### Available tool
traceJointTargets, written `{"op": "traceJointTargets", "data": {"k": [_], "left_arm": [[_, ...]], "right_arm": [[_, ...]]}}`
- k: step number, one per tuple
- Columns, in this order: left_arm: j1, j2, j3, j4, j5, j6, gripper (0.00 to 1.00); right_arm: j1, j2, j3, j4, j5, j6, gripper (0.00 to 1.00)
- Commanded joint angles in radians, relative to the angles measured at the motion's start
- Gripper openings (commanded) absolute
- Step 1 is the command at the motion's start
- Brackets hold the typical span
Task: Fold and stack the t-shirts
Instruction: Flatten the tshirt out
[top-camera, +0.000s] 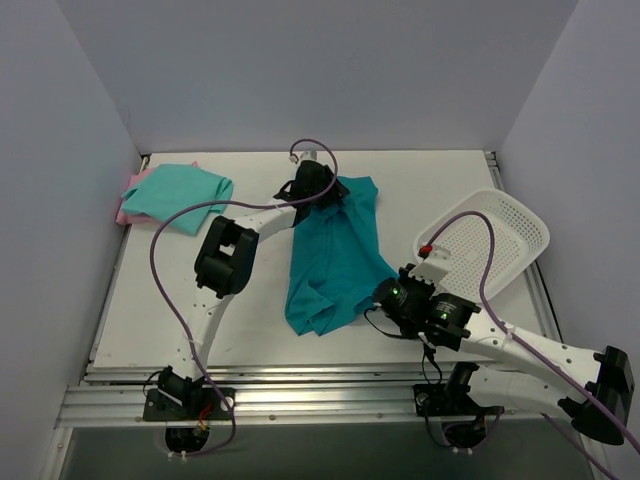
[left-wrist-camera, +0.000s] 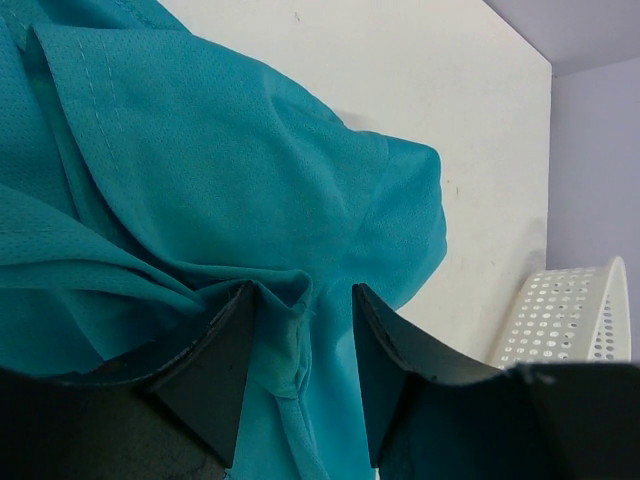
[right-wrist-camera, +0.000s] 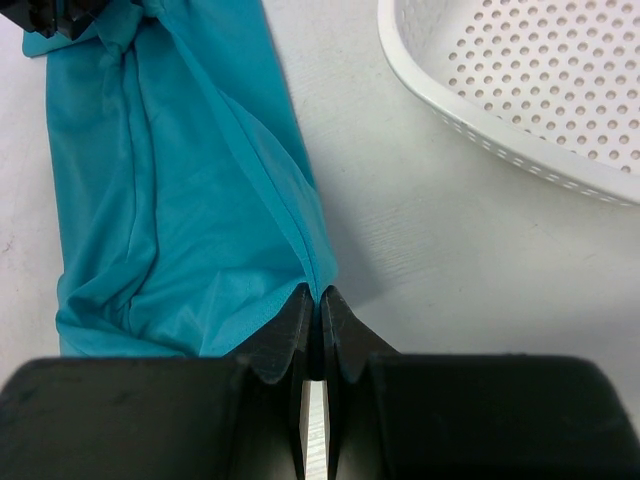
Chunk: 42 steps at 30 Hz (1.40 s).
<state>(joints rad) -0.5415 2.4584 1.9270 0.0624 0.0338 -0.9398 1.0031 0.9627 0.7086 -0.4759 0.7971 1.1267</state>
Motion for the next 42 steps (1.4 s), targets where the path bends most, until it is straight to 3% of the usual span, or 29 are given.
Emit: {"op": "traceJointTargets", "data": {"k": [1, 8, 18, 20, 21, 28, 34, 42], "left_arm": [[-0.005, 0.01, 0.053, 0.005, 0.026, 0.012, 0.52], [-0.003, 0.014, 0.072, -0.033, 0.04, 0.047, 0.48], [-0.005, 0.069, 0.107, -0.096, 0.061, 0.079, 0.21], [-0.005, 0.079, 0.122, -0.108, 0.061, 0.081, 0.07], [-0.006, 0.086, 0.127, -0.118, 0.06, 0.084, 0.04], [-0.006, 0.073, 0.113, -0.112, 0.038, 0.104, 0.02], [-0.003, -0.062, -0.014, -0.046, -0.008, 0.16, 0.02], [0.028, -0.517, -0.262, -0.061, -0.187, 0.306, 0.02]], "right_arm": [[0.008, -0.018, -0.009, -0.038, 0.059, 0.024, 0.0], [0.008, -0.019, -0.02, -0.026, 0.057, 0.024, 0.0], [0.008, -0.038, -0.028, -0.026, 0.063, 0.025, 0.0], [0.008, -0.044, -0.029, -0.027, 0.065, 0.027, 0.0], [0.008, -0.044, -0.029, -0.029, 0.065, 0.027, 0.0], [0.008, -0.048, -0.037, -0.027, 0.063, 0.03, 0.0], [0.008, -0.045, -0.026, -0.032, 0.071, 0.027, 0.0], [0.014, -0.105, 0.043, -0.093, 0.102, -0.005, 0.0]]}}
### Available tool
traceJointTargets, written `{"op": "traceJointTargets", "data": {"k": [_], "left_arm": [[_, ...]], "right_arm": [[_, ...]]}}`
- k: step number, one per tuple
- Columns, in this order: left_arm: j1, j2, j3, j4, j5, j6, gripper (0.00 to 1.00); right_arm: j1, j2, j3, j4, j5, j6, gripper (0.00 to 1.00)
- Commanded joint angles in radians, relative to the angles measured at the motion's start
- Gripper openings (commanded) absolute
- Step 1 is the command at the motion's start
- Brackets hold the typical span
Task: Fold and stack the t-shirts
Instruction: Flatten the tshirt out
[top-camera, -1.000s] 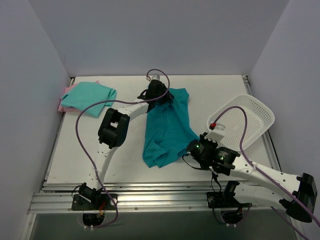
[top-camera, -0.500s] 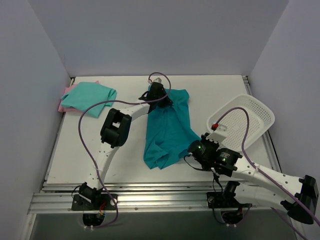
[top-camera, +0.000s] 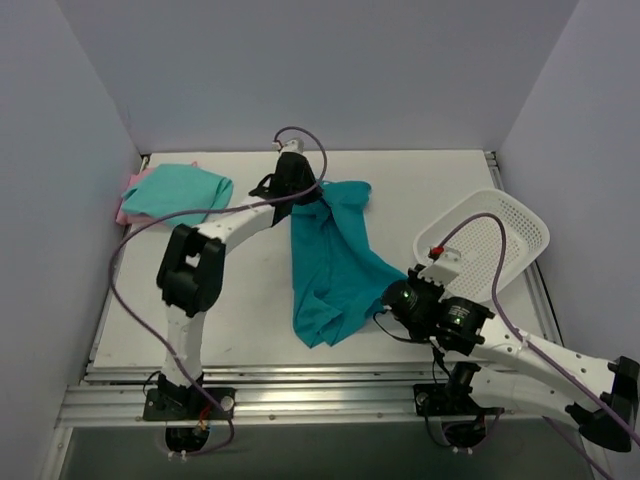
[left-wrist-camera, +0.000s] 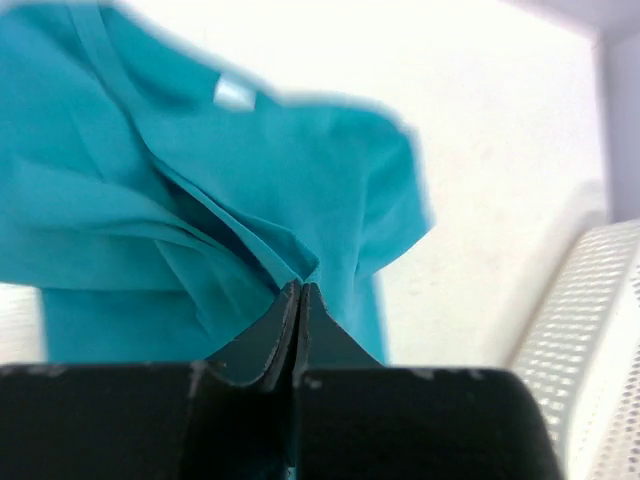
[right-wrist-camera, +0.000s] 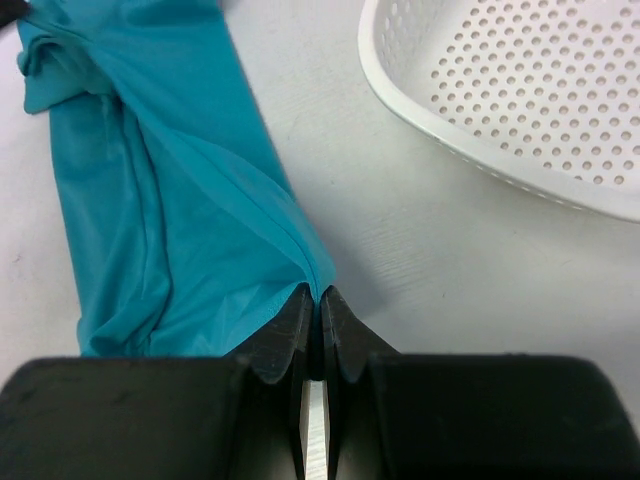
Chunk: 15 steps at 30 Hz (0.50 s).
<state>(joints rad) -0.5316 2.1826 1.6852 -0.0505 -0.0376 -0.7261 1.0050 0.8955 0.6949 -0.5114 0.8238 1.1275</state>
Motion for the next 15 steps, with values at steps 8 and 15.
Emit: {"op": "traceJointTargets", "data": {"k": [8, 15], "left_arm": [[-0.019, -0.79, -0.241, -0.087, -0.31, 0.246, 0.02], [-0.125, -1.151, -0.245, -0.294, -0.467, 0.326, 0.02]], "right_arm": [[0.03, -0.076, 0.211, -0.021, 0.063, -0.204, 0.0], [0.049, -0.098, 0.379, 0.037, -0.115, -0.432, 0.0]]}}
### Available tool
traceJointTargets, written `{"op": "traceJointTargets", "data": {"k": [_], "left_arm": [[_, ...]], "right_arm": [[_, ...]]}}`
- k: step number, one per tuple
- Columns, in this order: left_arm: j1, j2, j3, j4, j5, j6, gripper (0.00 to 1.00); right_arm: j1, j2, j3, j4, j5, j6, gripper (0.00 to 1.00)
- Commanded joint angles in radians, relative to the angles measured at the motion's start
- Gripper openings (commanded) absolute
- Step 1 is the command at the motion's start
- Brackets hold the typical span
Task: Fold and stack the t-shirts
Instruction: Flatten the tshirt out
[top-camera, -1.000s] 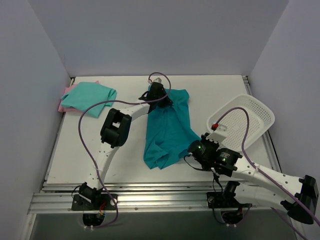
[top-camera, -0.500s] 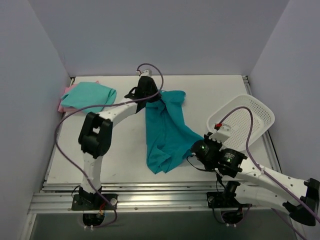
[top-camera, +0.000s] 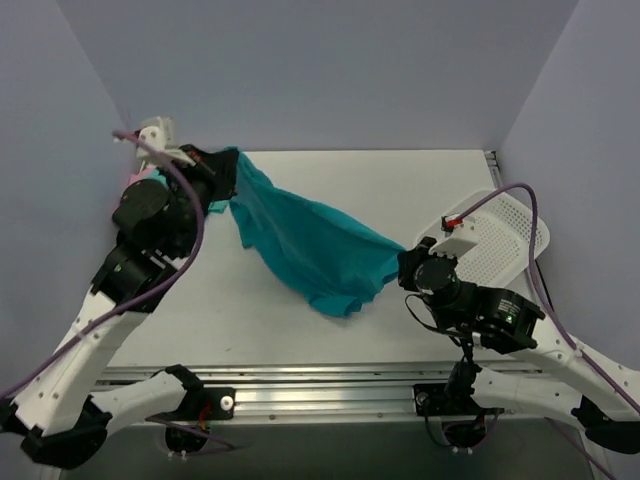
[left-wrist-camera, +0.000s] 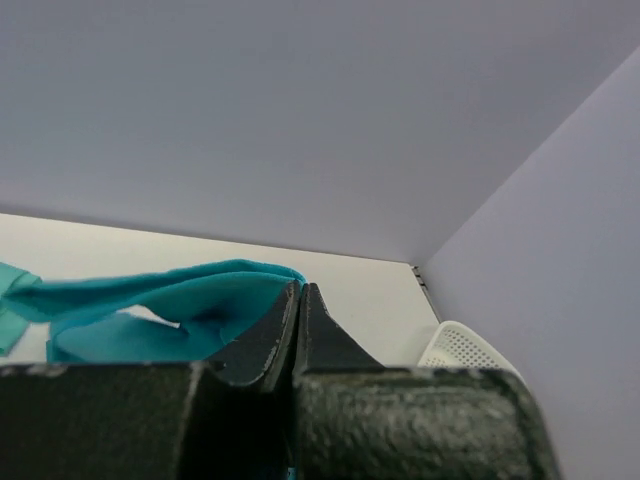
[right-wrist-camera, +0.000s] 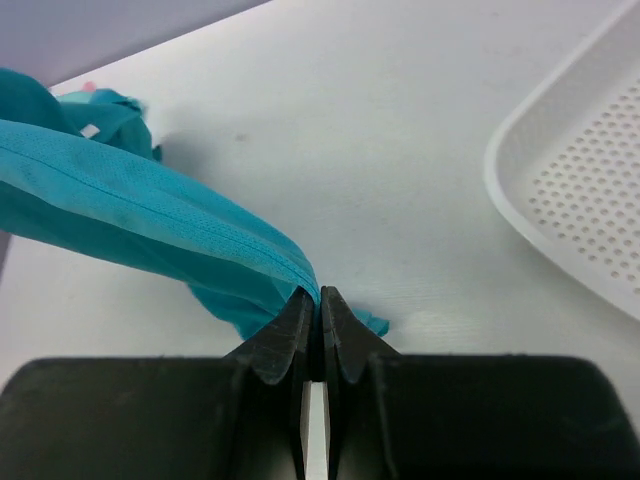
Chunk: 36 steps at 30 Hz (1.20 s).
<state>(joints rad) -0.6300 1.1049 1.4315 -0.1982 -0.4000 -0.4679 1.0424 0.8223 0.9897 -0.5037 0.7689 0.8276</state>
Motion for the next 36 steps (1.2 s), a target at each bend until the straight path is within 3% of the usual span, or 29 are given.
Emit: {"op": "traceJointTargets", "data": {"k": [1, 7, 14, 17, 20, 21, 25, 26, 27, 28, 29, 31, 33, 34, 36], "left_arm": [[-0.046, -0.108, 0.023, -0.18, -0.109, 0.071, 0.02], [-0.066, -0.292, 0.159, -0.389, -0.011, 0.052, 0.02], [-0.039, -0.373, 0.274, -0.397, 0.182, 0.026, 0.02], [0.044, -0.378, 0.287, -0.362, 0.272, 0.022, 0.02], [0.133, -0.323, 0.261, -0.314, 0.289, 0.015, 0.02], [0.144, -0.295, 0.244, -0.305, 0.291, 0.017, 0.02], [0.153, -0.078, 0.169, -0.236, 0.262, 0.04, 0.02], [0.167, -0.036, 0.141, -0.206, 0.276, 0.035, 0.02], [0.191, 0.007, 0.115, -0.179, 0.303, 0.025, 0.02], [0.258, 0.112, 0.072, -0.118, 0.344, -0.015, 0.02], [0.295, 0.172, 0.051, -0.072, 0.457, -0.038, 0.02], [0.351, 0.369, 0.029, 0.043, 0.509, -0.067, 0.02], [0.357, 0.52, 0.079, 0.059, 0.485, -0.055, 0.02], [0.362, 0.685, 0.119, 0.059, 0.484, -0.051, 0.02], [0.374, 0.862, 0.297, 0.019, 0.513, -0.038, 0.02]], "right_arm": [[0.016, -0.034, 0.101, 0.054, -0.125, -0.159, 0.0], [0.019, -0.109, 0.263, 0.169, -0.412, -0.294, 0.0], [0.01, -0.126, 0.38, 0.356, -0.623, -0.321, 0.0], [0.001, -0.072, 0.406, 0.386, -0.605, -0.331, 0.0], [0.001, 0.012, 0.42, 0.372, -0.401, -0.328, 0.0], [0.002, 0.041, 0.426, 0.346, -0.231, -0.332, 0.0], [-0.022, 0.219, 0.426, 0.294, 0.222, -0.343, 0.0], [-0.065, 0.307, 0.417, 0.291, 0.251, -0.325, 0.0], [-0.14, 0.355, 0.4, 0.286, 0.207, -0.309, 0.0], [-0.356, 0.401, 0.38, 0.301, -0.056, -0.285, 0.0], [-0.465, 0.496, 0.347, 0.342, -0.221, -0.248, 0.0], [-0.64, 0.618, 0.256, 0.465, -0.428, -0.205, 0.0], [-0.67, 0.835, 0.274, 0.481, -0.396, -0.171, 0.0], [-0.679, 0.906, 0.344, 0.47, -0.387, -0.17, 0.0], [-0.693, 1.107, 0.439, 0.414, -0.387, -0.166, 0.0]]}}
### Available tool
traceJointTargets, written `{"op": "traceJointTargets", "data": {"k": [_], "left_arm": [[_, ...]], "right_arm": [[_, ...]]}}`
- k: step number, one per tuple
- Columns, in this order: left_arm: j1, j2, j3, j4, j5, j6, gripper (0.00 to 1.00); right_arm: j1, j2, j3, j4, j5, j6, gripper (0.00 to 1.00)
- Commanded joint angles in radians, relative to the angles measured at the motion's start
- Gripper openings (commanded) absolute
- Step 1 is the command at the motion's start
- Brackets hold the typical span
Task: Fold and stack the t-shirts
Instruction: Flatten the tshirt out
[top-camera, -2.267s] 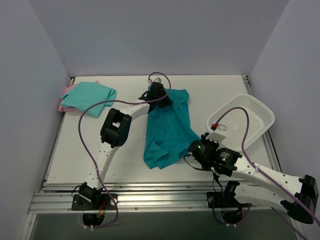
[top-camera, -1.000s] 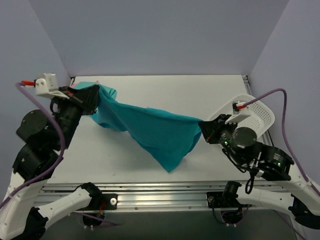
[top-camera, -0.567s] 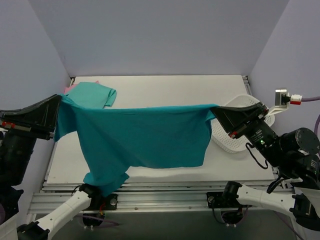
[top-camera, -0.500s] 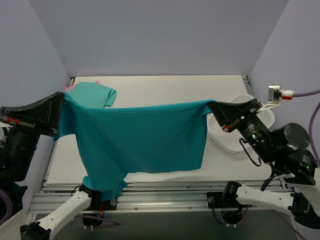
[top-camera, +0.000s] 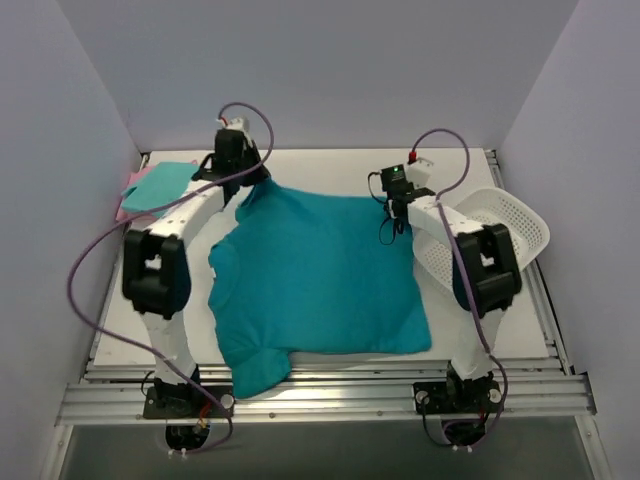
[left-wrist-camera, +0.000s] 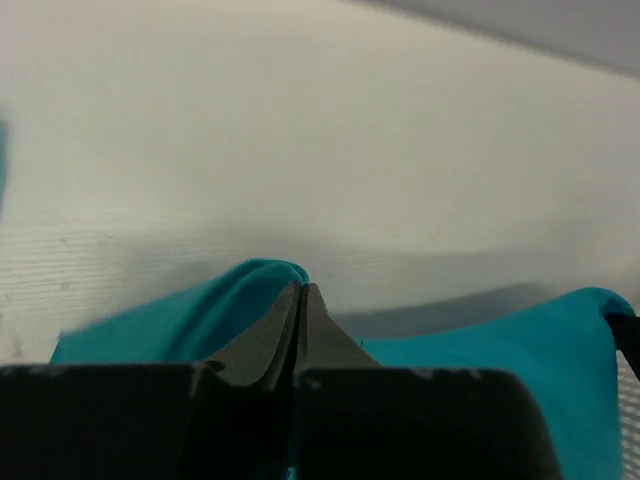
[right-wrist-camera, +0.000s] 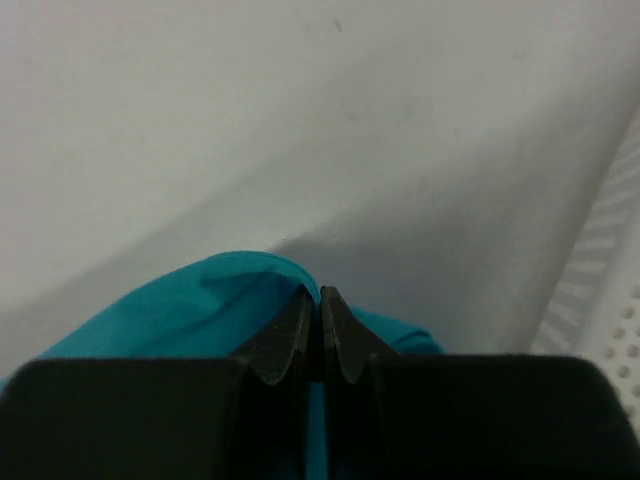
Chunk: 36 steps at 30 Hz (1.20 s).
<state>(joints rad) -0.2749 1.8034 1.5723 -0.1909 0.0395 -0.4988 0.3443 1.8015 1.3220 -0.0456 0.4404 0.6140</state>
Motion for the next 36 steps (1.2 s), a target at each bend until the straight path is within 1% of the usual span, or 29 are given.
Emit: {"op": "traceJointTargets", "data": {"k": [1, 2, 3, 5, 6, 7, 8, 9, 11, 12, 13, 14, 15, 18, 19, 20, 21, 22, 24, 27, 28, 29, 31, 33, 35, 36], "left_arm": [[0.026, 0.335, 0.242, -0.083, 0.104, -0.007, 0.02], [0.032, 0.408, 0.391, -0.128, 0.132, -0.012, 0.02], [0.037, 0.497, 0.435, -0.151, 0.149, -0.012, 0.02], [0.037, 0.522, 0.459, -0.125, 0.146, -0.006, 0.02], [0.039, 0.524, 0.451, -0.092, 0.143, -0.003, 0.05], [0.04, 0.518, 0.447, -0.081, 0.131, 0.008, 0.14], [0.043, 0.514, 0.457, -0.078, 0.125, 0.012, 0.41], [0.049, 0.514, 0.468, -0.091, 0.126, 0.016, 0.54], [0.059, 0.513, 0.5, -0.116, 0.129, 0.017, 0.8], [0.063, 0.505, 0.521, -0.134, 0.128, 0.017, 0.83], [0.065, 0.499, 0.528, -0.139, 0.128, 0.025, 0.84], [0.065, 0.49, 0.531, -0.139, 0.123, 0.029, 0.86], [0.065, 0.47, 0.531, -0.134, 0.12, 0.035, 0.87], [0.065, 0.43, 0.538, -0.16, 0.105, 0.051, 0.89], [0.065, 0.413, 0.529, -0.166, 0.091, 0.057, 0.89], [0.065, 0.392, 0.51, -0.17, 0.059, 0.059, 0.88], [0.065, 0.336, 0.481, -0.153, 0.044, 0.059, 0.89], [0.065, 0.305, 0.413, -0.141, 0.027, 0.059, 0.89], [0.065, 0.222, 0.355, -0.131, -0.018, 0.052, 0.89], [0.065, 0.157, 0.243, -0.107, -0.03, 0.042, 0.88], [0.065, 0.148, 0.208, -0.09, -0.03, 0.037, 0.86], [0.065, 0.14, 0.137, -0.049, -0.03, 0.028, 0.85], [0.068, 0.145, 0.086, -0.024, -0.03, 0.008, 0.81], [0.072, 0.183, 0.054, -0.002, -0.03, -0.012, 0.76], [0.075, 0.217, 0.054, 0.002, -0.03, -0.02, 0.67], [0.077, 0.249, 0.061, 0.007, -0.03, -0.023, 0.61]], "right_arm": [[0.005, 0.18, 0.194, -0.062, -0.057, 0.047, 0.0], [0.005, 0.255, 0.227, -0.075, -0.06, 0.047, 0.0], [0.007, 0.28, 0.25, -0.073, -0.077, 0.043, 0.0], [0.009, 0.305, 0.266, -0.053, -0.092, 0.035, 0.0], [0.009, 0.305, 0.266, -0.039, -0.098, 0.032, 0.0], [0.009, 0.303, 0.264, -0.037, -0.098, 0.03, 0.0], [0.009, 0.297, 0.264, -0.039, -0.095, 0.026, 0.04], [0.01, 0.291, 0.264, -0.04, -0.091, 0.024, 0.17], [0.012, 0.259, 0.247, -0.04, -0.077, 0.027, 0.4], [0.015, 0.245, 0.24, -0.039, -0.074, 0.027, 0.66], [0.019, 0.228, 0.232, -0.04, -0.043, 0.029, 0.78], [0.022, 0.199, 0.227, -0.051, -0.023, 0.039, 0.81], [0.025, 0.187, 0.221, -0.057, -0.01, 0.039, 0.83], [0.045, 0.144, 0.229, -0.108, 0.066, 0.049, 0.83], [0.067, 0.121, 0.229, -0.12, 0.119, 0.052, 0.83], [0.077, 0.108, 0.226, -0.128, 0.138, 0.05, 0.83], [0.088, 0.095, 0.214, -0.125, 0.152, 0.046, 0.83], [0.103, 0.073, 0.207, -0.122, 0.161, 0.041, 0.83], [0.113, 0.058, 0.194, -0.119, 0.164, 0.043, 0.83], [0.122, 0.042, 0.165, -0.102, 0.152, 0.043, 0.82], [0.124, 0.042, 0.151, -0.093, 0.144, 0.044, 0.81], [0.124, 0.045, 0.143, -0.073, 0.118, 0.041, 0.79], [0.125, 0.068, 0.137, -0.062, 0.101, 0.038, 0.78], [0.125, 0.087, 0.14, -0.059, 0.089, 0.035, 0.76], [0.125, 0.11, 0.14, -0.056, 0.084, 0.032, 0.75], [0.125, 0.116, 0.138, -0.054, 0.086, 0.03, 0.75]]}}
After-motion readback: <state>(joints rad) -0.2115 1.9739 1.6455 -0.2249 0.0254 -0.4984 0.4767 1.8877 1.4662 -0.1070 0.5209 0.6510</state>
